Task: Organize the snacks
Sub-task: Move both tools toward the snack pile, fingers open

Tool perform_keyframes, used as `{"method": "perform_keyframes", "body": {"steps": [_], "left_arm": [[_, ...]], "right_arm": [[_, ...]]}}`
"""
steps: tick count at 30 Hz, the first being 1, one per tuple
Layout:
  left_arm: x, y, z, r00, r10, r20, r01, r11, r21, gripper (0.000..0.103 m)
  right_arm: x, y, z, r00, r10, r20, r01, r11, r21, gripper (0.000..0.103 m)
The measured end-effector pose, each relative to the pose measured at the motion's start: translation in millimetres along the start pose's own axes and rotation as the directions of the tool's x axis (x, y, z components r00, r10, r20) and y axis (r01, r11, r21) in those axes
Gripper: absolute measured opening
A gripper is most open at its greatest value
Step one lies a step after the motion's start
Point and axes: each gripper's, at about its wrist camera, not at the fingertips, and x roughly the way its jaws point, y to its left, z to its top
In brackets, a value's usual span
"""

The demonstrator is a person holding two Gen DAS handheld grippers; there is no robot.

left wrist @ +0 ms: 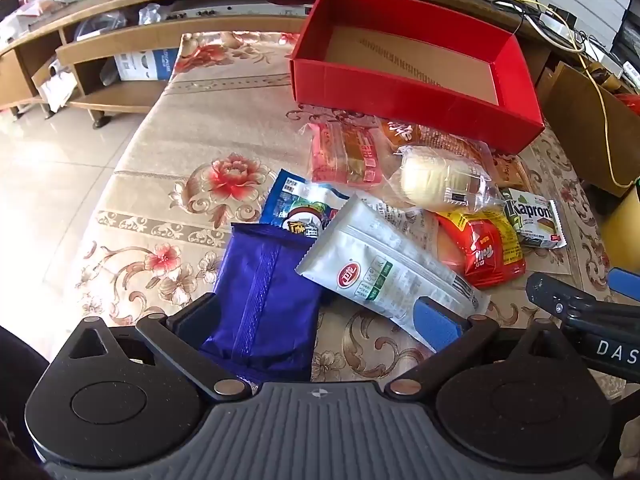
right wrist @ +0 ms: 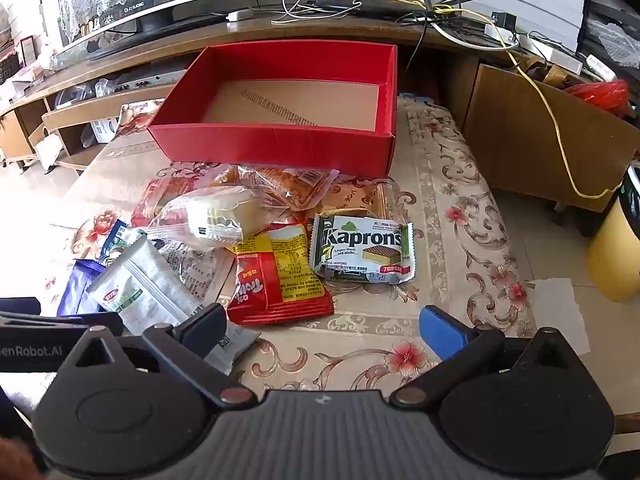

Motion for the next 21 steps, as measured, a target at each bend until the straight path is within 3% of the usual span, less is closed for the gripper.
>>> {"method": "perform_keyframes", "body": {"steps": [21], "left_arm": [[6,4,-4,0.999,0.015,-0.038,-0.016,1.000,-0.014,0.103]], "right_arm": [[6,4,-2,1.000,0.001,-0.026,-0.002,1.000,-0.031,0.099]]}}
